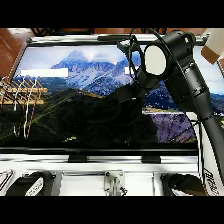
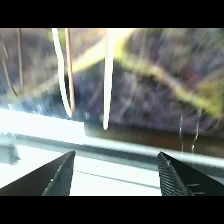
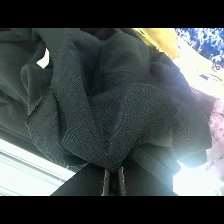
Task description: Fold the shirts.
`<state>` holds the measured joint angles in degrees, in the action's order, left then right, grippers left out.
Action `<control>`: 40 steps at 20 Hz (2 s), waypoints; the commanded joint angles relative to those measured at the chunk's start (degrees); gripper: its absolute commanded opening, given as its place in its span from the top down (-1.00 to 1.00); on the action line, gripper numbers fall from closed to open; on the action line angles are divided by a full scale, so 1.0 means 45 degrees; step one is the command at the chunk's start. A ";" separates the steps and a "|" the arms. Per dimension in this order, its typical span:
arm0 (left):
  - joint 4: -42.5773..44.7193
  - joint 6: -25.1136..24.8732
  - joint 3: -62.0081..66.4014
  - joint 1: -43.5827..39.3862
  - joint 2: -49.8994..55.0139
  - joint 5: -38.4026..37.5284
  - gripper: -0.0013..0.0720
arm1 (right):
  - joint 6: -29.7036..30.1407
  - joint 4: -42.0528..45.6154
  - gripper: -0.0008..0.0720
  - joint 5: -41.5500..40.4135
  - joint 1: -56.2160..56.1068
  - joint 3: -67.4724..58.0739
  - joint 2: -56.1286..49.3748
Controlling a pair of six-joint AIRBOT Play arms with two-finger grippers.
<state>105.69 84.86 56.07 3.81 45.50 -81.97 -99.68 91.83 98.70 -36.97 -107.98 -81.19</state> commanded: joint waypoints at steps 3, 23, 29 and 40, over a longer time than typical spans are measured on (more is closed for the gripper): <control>0.0068 -0.0087 -0.4153 0.2137 -0.0918 0.2739 -0.74 | -0.0063 -0.0015 0.71 0.0126 -0.0010 0.0005 -0.0005; -0.1175 -0.1520 -0.4245 0.4585 0.3691 0.5843 -0.36 | -0.0408 0.0257 0.71 0.0121 -0.0010 0.0005 -0.0005; -0.1496 -0.1530 -0.3453 0.4741 0.5294 0.5790 -0.25 | -0.0403 0.0335 0.71 0.0126 -0.0010 0.0005 -0.0005; -0.1511 -0.2098 -0.1875 0.4551 0.5081 0.5523 0.83 | -0.0408 0.0340 0.71 0.0131 -0.0010 0.0005 -0.0005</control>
<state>98.67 76.31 43.97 24.77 69.56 -53.69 -101.49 93.36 99.24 -36.97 -107.98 -81.21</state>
